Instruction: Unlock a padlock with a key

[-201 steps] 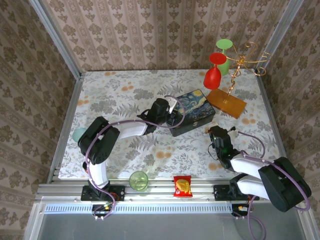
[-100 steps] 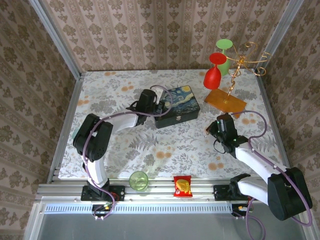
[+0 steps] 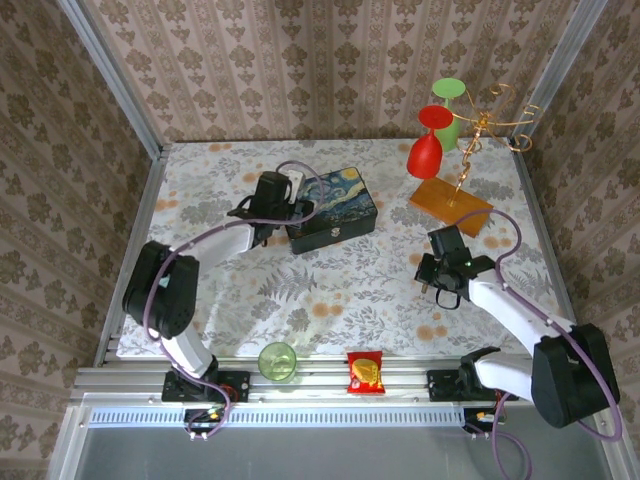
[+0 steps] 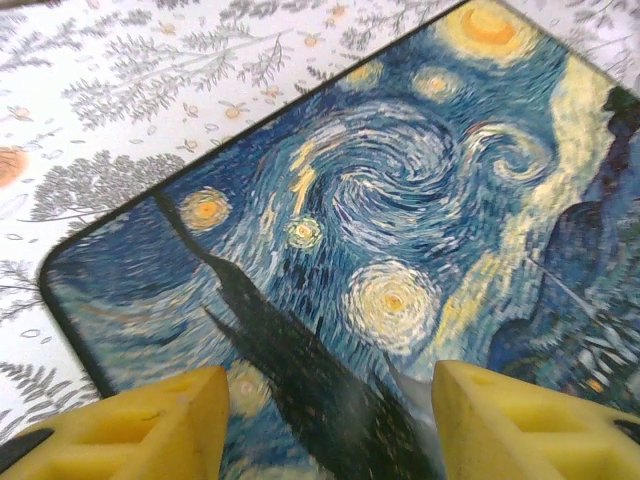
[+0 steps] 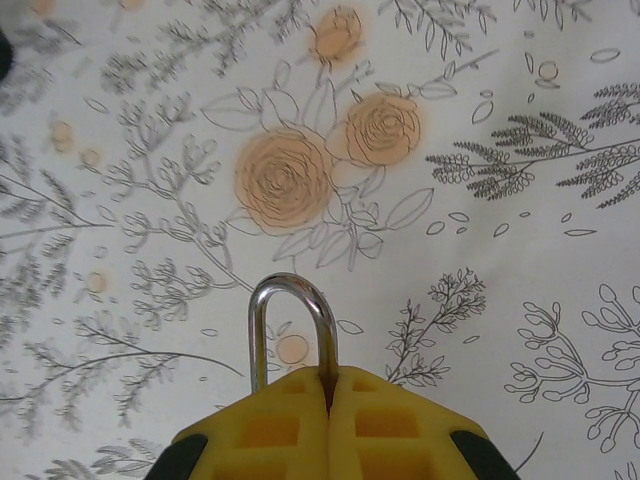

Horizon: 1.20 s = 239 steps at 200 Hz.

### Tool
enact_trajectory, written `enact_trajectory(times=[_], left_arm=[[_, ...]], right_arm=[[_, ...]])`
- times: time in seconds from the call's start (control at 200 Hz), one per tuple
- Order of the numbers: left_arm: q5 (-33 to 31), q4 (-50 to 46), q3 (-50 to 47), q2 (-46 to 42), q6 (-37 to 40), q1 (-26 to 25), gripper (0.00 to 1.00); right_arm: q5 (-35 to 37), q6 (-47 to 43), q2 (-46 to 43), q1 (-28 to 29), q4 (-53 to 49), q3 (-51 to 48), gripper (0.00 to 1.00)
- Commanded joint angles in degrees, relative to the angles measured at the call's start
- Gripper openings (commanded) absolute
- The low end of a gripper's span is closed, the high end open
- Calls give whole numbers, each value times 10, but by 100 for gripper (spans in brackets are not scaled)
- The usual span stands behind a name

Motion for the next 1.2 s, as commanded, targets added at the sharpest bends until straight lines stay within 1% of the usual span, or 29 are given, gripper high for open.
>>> enact_trajectory(times=[0.0,0.09,0.215,0.315,0.33,0.42,0.575,0.615,0.635,0.665,0.72,0.755,0.805,0.885,0.895,0.925,0.98,0.995,1.055,1.065,1.095,1.115,1.16,1.18,1.19], left_arm=[[7,-13,-27,-53,-7,6,57],[9,-14,-48,-78,-12,6,57],[7,-13,-75,-101,-20,7,57],[12,-14,-89,-113,-27,8,57],[13,-14,-92,-114,-29,8,57],[17,-12,-106,-124,-37,8,57],[6,-24,-123,-144,-38,6,59],[1,-35,-124,-150,-38,5,61],[0,-42,-126,-153,-39,5,65],[-5,-52,-129,-158,-44,4,70],[-20,-55,-147,-167,-58,-2,73],[-33,-42,-166,-176,-67,-9,77],[-48,-17,-194,-182,-78,-20,87],[-54,13,-219,-171,-93,-31,94],[-54,17,-221,-168,-95,-33,97],[-57,27,-224,-157,-98,-39,100],[-64,39,-221,-132,-102,-51,100],[-65,44,-220,-125,-101,-55,100],[-76,73,-217,-97,-99,-71,100],[-81,76,-216,-91,-100,-73,100],[-94,75,-208,-73,-103,-76,100],[-102,70,-200,-60,-108,-76,100],[-123,57,-183,-28,-120,-70,100],[-129,56,-179,-17,-128,-65,100],[-129,57,-178,-13,-132,-62,100]], right_arm=[[1,-11,14,7,-5,6,0],[-7,-1,45,14,18,10,0],[-4,8,103,39,47,23,0],[-3,20,117,52,79,24,0],[-3,22,132,54,82,25,0],[-3,26,151,61,97,29,0],[-4,13,172,63,97,30,0],[-8,8,172,65,102,26,9],[-8,9,171,65,102,24,13],[-10,8,170,65,103,23,15],[-10,7,165,65,103,20,19],[-9,6,163,65,100,21,24],[-6,6,157,65,96,22,29],[-1,5,141,64,96,22,34],[-1,5,139,64,96,22,34],[1,4,131,64,98,22,37],[11,3,125,63,101,23,41],[13,2,107,62,102,23,42],[18,-1,91,59,106,26,47],[19,-1,90,59,106,26,50],[20,-4,85,55,106,29,54],[20,-7,83,53,104,31,59],[21,-14,77,48,100,38,64],[22,-17,75,47,97,40,71],[23,-18,72,46,95,41,72]])
